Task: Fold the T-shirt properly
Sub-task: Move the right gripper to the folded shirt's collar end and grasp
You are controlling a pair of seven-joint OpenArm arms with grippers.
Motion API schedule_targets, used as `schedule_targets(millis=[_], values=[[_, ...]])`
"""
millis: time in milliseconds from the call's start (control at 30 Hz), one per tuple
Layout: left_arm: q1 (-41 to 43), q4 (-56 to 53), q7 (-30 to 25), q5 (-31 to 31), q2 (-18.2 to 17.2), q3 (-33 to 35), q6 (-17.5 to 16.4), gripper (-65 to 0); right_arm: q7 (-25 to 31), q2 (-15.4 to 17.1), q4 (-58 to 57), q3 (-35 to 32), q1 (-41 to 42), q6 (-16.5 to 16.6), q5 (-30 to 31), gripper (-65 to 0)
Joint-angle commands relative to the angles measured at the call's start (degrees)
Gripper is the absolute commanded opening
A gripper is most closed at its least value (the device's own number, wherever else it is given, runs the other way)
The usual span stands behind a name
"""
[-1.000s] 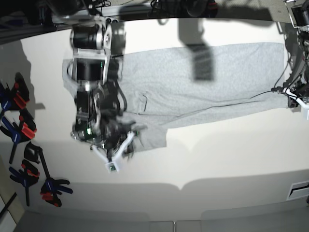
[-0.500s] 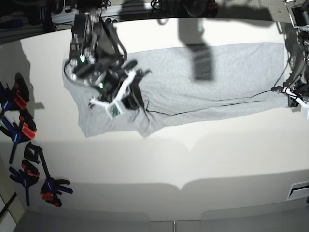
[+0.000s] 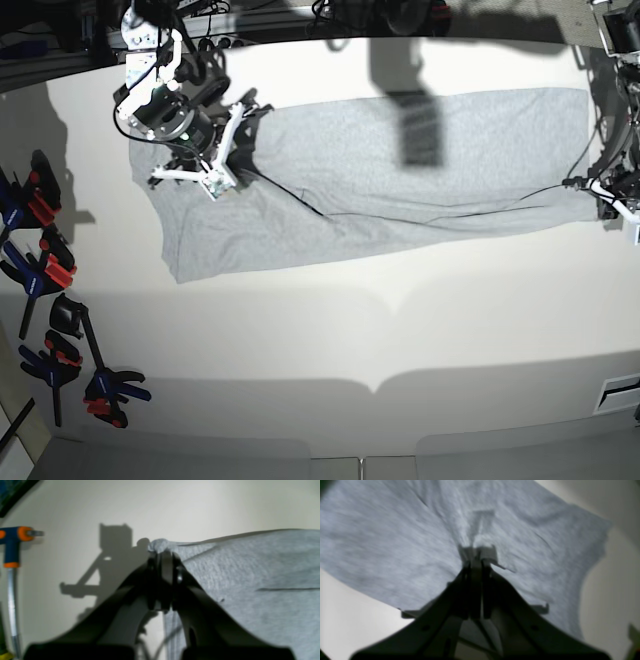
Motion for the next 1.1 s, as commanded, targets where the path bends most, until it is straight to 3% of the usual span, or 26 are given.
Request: schedule_targets(millis=[0,133,367,533,767,867,1000,1067], values=[[-0.74,0.9,-1.36,1.36,-1.31,-0.44,0.24,-65.0,1.14,0.66,1.2,0.28,0.52,-1.44,-0.07,-65.0],[-0.74,0.9,-1.6,4.63,-1.31,-0.44,0.24,-65.0,1.11,0.61,1.2,0.44,0.52,-2.73,-0.66,-65.0],[-0.74,0.9,-1.84,4.59,-1.31,-0.44,0.24,-65.0,1.16,0.63,1.2,2.1,0.52,-6.34,-1.25,-65.0],[-0.74,0.9,-6.97,4.61,-1.31,-0.44,0.24,-65.0,2.08,0.61,1.2,6.01,0.7,-9.86,-1.22,-65.0],[-0.74,0.9,-7.72,4.59,-1.31,-0.44,0.24,-65.0,2.51,0.63,1.2,10.56,0.68,-10.84,-0.74,-65.0],[-0.74,0.9,-7.74,4.57,-1.29,-0.44,0.24,-65.0,2.86,0.55,1.2,10.58,0.7,-10.38,4.55,-65.0],[-0.76,0.9,-7.72,3.93,-1.29,-0.44,0.24,-65.0,2.38,0.46,1.2,7.04,1.4,-4.66,14.34,-65.0],[-0.76,0.9,-7.72,2.73,-1.29,-0.44,0.26,-65.0,0.72,0.46,1.2,3.52,2.75,-4.17,14.34,-53.0]])
